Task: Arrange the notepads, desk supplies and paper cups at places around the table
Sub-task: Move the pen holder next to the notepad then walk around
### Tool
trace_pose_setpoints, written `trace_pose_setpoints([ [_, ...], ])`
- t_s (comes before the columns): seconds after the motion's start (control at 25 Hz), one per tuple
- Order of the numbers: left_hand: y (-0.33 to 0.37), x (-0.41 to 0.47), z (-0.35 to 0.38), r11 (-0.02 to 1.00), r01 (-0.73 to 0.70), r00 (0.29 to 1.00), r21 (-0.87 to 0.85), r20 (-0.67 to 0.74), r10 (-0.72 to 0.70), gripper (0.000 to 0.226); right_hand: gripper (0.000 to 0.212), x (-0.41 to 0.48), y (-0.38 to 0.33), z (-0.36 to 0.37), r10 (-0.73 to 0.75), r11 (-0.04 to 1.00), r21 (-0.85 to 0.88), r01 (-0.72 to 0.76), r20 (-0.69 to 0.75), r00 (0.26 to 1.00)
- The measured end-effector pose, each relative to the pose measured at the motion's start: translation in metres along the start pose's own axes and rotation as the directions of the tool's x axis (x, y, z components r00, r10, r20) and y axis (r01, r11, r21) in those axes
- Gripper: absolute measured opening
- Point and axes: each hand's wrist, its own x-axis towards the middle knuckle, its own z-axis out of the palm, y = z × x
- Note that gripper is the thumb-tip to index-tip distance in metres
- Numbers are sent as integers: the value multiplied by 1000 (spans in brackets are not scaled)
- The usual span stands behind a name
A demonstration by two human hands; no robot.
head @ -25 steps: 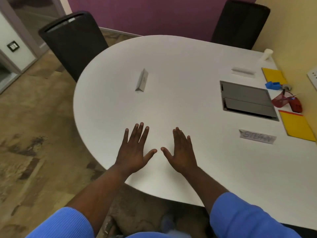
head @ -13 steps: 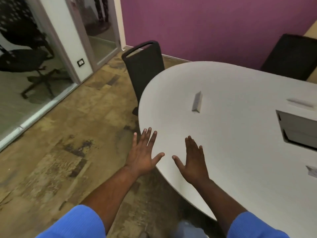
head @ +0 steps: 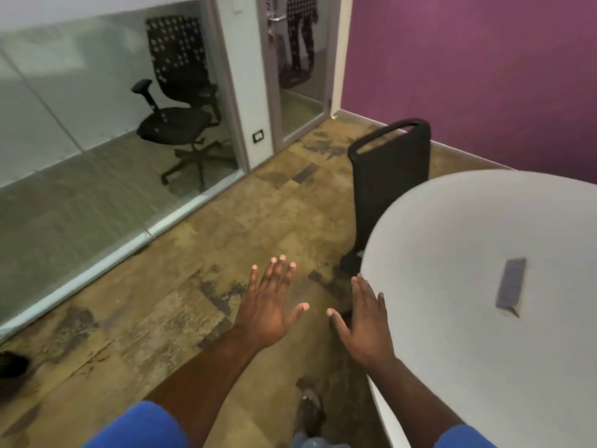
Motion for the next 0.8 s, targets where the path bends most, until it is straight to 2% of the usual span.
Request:
trace_pose_setpoints([
  [0.12,-45,57,-15,998,9,999,56,-32,-8,89,84,84,-26,14,-65,998,21,65,0,998],
  [0.28,-99,145,-38,998,54,995,41,-85,-50,89,85,206,-57,15,-123,992,6,123,-10,992],
  [0.36,-119,185,-41,998,33,995,46,-93,-28,88,86,256,-63,20,-136,991,-22,135,-25,990],
  [0.56,-194,324,-28,998,-32,995,48,-93,37,86,89,406,-75,57,-70,997,-32,69,-35,997],
  [0.8,-272,501,-31,971,-234,968,58,-85,238,89,88,561,-77,81,96,994,-39,-102,-135,986],
])
